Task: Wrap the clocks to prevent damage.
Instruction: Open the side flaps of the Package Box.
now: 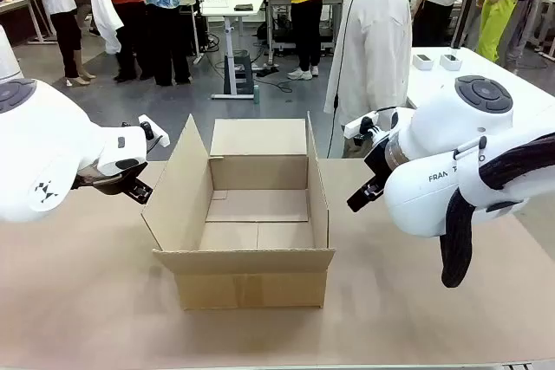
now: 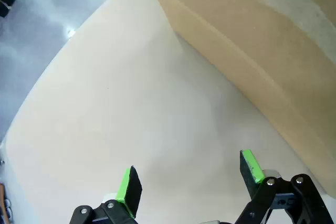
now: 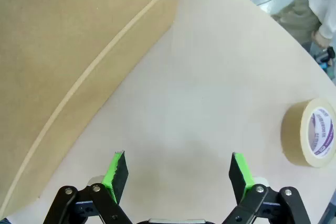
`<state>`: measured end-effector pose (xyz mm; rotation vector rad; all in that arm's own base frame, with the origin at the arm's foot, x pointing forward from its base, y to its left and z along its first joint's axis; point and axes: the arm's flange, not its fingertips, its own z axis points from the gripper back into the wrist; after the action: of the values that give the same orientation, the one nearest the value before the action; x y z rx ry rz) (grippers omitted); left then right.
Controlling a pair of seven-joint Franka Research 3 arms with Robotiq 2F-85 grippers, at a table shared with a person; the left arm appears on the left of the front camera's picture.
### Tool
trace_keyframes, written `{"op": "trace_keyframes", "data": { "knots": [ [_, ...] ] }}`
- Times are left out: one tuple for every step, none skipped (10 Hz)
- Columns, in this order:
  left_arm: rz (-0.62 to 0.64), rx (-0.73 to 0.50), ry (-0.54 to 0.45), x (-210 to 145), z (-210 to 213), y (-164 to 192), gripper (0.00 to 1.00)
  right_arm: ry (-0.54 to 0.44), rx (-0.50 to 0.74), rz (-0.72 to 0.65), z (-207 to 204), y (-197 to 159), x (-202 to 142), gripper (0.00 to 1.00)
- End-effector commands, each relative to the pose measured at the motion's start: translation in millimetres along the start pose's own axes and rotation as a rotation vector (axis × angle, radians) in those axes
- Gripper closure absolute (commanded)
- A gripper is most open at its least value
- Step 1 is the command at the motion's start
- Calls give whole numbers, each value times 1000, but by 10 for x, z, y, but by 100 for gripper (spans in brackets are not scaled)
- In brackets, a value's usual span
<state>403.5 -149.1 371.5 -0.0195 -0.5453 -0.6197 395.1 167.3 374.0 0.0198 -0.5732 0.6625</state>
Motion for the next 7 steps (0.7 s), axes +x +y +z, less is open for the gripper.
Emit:
{"op": "trace_keyframes", "data": {
  "knots": [
    [0, 0, 0, 0, 0, 0, 0, 0, 0, 0, 0, 0, 0, 0],
    [0, 0, 0, 0, 0, 0, 0, 0, 0, 0, 0, 0, 0, 0],
    [0, 0, 0, 0, 0, 0, 0, 0, 0, 0, 0, 0, 0, 0],
    [0, 0, 0, 0, 0, 0, 0, 0, 0, 0, 0, 0, 0, 0],
    [0, 0, 0, 0, 0, 0, 0, 0, 0, 0, 0, 0, 0, 0],
    [0, 0, 0, 0, 0, 0, 0, 0, 0, 0, 0, 0, 0, 0],
    [0, 0, 0, 0, 0, 0, 0, 0, 0, 0, 0, 0, 0, 0]
  ]
}}
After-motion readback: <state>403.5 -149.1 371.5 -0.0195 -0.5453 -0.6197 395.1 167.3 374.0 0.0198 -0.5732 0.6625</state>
